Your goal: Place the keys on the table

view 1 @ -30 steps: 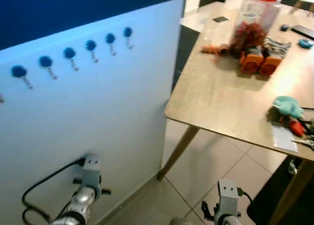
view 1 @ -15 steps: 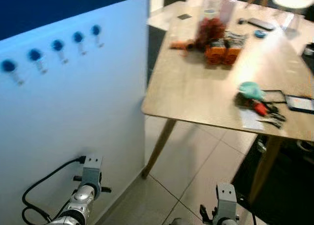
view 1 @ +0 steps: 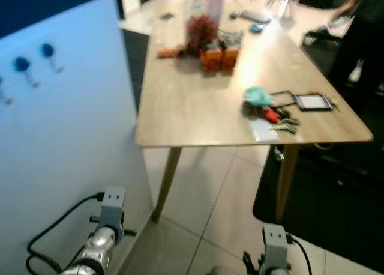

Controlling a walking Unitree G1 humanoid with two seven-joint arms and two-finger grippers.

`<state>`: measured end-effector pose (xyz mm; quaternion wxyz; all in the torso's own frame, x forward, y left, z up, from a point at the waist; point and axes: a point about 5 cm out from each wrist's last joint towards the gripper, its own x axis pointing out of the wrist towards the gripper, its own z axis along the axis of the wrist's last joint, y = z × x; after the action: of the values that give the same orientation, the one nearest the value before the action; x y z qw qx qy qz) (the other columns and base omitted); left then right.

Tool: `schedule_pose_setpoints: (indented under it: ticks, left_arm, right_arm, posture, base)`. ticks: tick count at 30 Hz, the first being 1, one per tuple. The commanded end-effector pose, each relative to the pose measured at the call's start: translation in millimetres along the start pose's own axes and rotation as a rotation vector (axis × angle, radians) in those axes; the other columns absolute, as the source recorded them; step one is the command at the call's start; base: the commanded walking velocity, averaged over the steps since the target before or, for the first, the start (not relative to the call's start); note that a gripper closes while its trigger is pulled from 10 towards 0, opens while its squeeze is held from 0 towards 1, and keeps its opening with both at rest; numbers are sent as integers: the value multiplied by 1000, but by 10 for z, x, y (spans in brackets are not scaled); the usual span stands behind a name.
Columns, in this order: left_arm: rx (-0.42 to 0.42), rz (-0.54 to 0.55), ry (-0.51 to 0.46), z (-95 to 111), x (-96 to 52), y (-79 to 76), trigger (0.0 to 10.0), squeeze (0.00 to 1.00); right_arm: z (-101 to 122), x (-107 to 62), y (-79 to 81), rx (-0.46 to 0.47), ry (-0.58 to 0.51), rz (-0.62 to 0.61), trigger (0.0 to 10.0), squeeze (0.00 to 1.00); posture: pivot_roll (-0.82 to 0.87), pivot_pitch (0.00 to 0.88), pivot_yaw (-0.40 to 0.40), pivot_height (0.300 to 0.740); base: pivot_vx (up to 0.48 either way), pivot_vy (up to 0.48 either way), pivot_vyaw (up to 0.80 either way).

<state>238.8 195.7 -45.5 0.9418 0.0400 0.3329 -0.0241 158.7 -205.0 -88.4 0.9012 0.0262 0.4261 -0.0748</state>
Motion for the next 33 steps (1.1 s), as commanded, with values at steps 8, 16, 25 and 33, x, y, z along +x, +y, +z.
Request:
schedule_pose_setpoints:
  ticks: [8, 16, 25, 33]
  left_arm:
    - [-55, 9, 18, -148, -54, -1, 10000, 0]
    - [-92, -27, 3, -189, -76, -52, 10000, 0]
    - [-47, -18, 22, -281, -110, -77, 10000, 0]
    - [-24, -9, 11, -241, -115, 36, 10000, 0]
  right_arm:
    - [-15, -1, 48, -22, 7, 19, 10000, 0]
    - [-8, 0, 73, -64, 6, 70, 10000, 0]
    - [-8, 1, 107, -92, 6, 92, 10000, 0]
    - [-18, 0, 218, -85, -2, 107, 10000, 0]
  posture:
    - [-2, 38, -9, 740]
    - [15, 70, -34, 740]
    - [39, 92, -39, 740]
    - [71, 106, 28, 740]
  base:
    - [0, 0, -800]
    - [0, 0, -600]
    - [0, 0, 0]
    - [0, 0, 0]
